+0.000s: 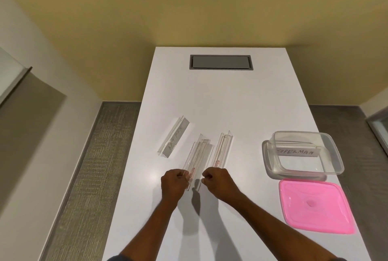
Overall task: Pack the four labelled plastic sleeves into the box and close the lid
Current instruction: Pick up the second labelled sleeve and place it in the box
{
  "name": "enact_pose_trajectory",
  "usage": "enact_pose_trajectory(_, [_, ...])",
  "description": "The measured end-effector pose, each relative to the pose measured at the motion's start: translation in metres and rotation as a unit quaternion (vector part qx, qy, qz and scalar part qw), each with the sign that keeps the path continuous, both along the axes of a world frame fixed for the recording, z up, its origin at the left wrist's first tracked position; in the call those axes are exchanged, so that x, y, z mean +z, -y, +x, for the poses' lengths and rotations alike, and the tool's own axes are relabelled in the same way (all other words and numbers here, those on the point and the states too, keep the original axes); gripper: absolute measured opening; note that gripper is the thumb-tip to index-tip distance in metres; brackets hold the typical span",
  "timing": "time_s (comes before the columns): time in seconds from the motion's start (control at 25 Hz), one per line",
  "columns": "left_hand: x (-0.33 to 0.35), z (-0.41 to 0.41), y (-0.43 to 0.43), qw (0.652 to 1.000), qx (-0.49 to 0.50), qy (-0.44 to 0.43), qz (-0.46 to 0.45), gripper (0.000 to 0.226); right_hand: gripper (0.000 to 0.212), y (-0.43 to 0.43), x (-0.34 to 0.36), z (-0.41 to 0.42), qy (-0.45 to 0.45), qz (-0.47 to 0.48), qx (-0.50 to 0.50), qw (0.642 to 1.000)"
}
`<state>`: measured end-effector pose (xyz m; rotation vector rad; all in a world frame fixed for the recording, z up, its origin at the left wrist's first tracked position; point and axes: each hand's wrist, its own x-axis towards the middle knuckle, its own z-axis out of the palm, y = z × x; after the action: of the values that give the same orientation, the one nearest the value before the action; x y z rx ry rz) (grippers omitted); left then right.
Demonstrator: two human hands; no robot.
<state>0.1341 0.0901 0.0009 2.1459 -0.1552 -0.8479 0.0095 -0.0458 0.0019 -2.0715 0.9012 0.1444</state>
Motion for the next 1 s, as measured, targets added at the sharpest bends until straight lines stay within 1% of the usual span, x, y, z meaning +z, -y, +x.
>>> enact_pose_trajectory(0.08, [0.009, 0.004, -0.002, 0.997, 0.031, -0.068, -0.038, 0.021, 0.018, 0.003, 0.006, 0.004, 0.012, 0.012, -0.014, 1.0])
enact_pose_trajectory(0.12, [0.014, 0.006, -0.003, 0.992, 0.044, -0.105, -0.059, 0.021, 0.019, 0.006, 0.009, 0.005, 0.023, 0.032, -0.037, 0.999])
enact_pose_trajectory(0.2, [0.023, 0.011, -0.005, 0.977, 0.066, -0.173, -0.106, 0.013, 0.024, 0.008, 0.017, 0.008, 0.048, 0.103, -0.103, 0.988])
enact_pose_trajectory(0.28, [0.03, 0.015, -0.007, 0.959, 0.077, -0.228, -0.149, 0.012, 0.033, 0.01, 0.026, 0.011, 0.072, 0.194, -0.16, 0.965])
enact_pose_trajectory(0.36, [0.034, 0.015, -0.007, 0.941, 0.084, -0.277, -0.178, 0.016, 0.037, 0.01, 0.034, 0.014, 0.1, 0.285, -0.188, 0.935])
enact_pose_trajectory(0.44, [0.038, 0.015, -0.006, 0.925, 0.093, -0.313, -0.194, 0.019, 0.036, 0.01, 0.041, 0.015, 0.126, 0.344, -0.204, 0.908])
enact_pose_trajectory(0.48, [0.039, 0.015, -0.005, 0.92, 0.098, -0.322, -0.2, 0.021, 0.033, 0.01, 0.044, 0.014, 0.135, 0.355, -0.212, 0.901])
enact_pose_trajectory(0.52, [0.041, 0.015, -0.005, 0.918, 0.098, -0.327, -0.204, 0.023, 0.031, 0.011, 0.047, 0.014, 0.143, 0.36, -0.217, 0.896])
enact_pose_trajectory(0.6, [0.046, 0.014, -0.007, 0.921, 0.077, -0.322, -0.203, 0.026, 0.036, 0.011, 0.053, 0.013, 0.148, 0.35, -0.227, 0.897])
enact_pose_trajectory(0.64, [0.05, 0.013, -0.007, 0.93, 0.053, -0.307, -0.194, 0.03, 0.035, 0.01, 0.057, 0.013, 0.147, 0.336, -0.231, 0.901])
enact_pose_trajectory(0.72, [0.058, 0.011, -0.005, 0.955, -0.011, -0.25, -0.161, 0.046, 0.024, 0.008, 0.064, 0.012, 0.153, 0.313, -0.228, 0.909])
enact_pose_trajectory(0.76, [0.061, 0.01, -0.002, 0.963, -0.038, -0.222, -0.148, 0.054, 0.023, 0.007, 0.067, 0.011, 0.16, 0.308, -0.223, 0.911])
enact_pose_trajectory(0.88, [0.074, 0.007, 0.005, 0.965, -0.092, -0.195, -0.151, 0.077, 0.038, 0.004, 0.075, 0.01, 0.167, 0.276, -0.219, 0.921])
enact_pose_trajectory(0.92, [0.077, 0.007, 0.007, 0.963, -0.106, -0.192, -0.155, 0.076, 0.042, 0.003, 0.078, 0.01, 0.16, 0.261, -0.221, 0.926])
enact_pose_trajectory(1.0, [0.081, 0.006, 0.012, 0.963, -0.12, -0.179, -0.164, 0.058, 0.048, 0.003, 0.081, 0.01, 0.153, 0.241, -0.226, 0.931])
